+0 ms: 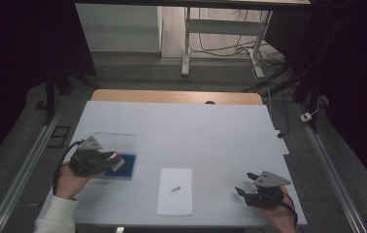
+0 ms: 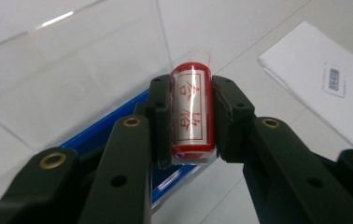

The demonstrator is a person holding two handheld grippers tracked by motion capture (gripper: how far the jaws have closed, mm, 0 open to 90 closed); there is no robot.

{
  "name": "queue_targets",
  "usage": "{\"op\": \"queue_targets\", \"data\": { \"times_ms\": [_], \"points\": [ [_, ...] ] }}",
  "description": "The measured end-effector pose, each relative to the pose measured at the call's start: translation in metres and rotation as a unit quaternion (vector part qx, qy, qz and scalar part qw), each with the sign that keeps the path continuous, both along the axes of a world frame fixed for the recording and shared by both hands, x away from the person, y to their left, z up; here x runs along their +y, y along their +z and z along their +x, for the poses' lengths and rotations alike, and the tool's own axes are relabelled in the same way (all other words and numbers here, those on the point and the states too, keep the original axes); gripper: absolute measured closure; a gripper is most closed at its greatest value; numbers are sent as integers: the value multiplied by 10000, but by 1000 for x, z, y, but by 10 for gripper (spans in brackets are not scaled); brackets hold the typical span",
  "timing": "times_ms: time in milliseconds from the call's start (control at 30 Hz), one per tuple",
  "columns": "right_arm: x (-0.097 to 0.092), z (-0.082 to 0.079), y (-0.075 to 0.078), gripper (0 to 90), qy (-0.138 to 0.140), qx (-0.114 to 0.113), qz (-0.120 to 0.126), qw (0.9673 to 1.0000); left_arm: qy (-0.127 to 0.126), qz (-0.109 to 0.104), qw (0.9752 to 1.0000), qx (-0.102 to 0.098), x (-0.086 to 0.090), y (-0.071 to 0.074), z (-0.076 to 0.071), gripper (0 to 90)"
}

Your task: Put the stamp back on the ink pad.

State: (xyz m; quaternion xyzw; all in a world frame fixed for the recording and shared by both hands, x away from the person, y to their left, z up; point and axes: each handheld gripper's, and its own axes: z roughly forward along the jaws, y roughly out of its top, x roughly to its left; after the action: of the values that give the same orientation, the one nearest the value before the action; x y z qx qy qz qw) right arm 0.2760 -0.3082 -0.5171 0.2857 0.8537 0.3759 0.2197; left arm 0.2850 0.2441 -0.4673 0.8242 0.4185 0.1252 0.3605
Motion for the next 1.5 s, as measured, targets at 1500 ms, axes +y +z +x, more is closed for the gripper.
{"op": "queue_targets", "data": {
  "times_ms": [1500],
  "points": [
    [-1,1,-1,298,15,14,12,10000,298,142,9985,-437,-3,-17,-14,386]
  ]
}}
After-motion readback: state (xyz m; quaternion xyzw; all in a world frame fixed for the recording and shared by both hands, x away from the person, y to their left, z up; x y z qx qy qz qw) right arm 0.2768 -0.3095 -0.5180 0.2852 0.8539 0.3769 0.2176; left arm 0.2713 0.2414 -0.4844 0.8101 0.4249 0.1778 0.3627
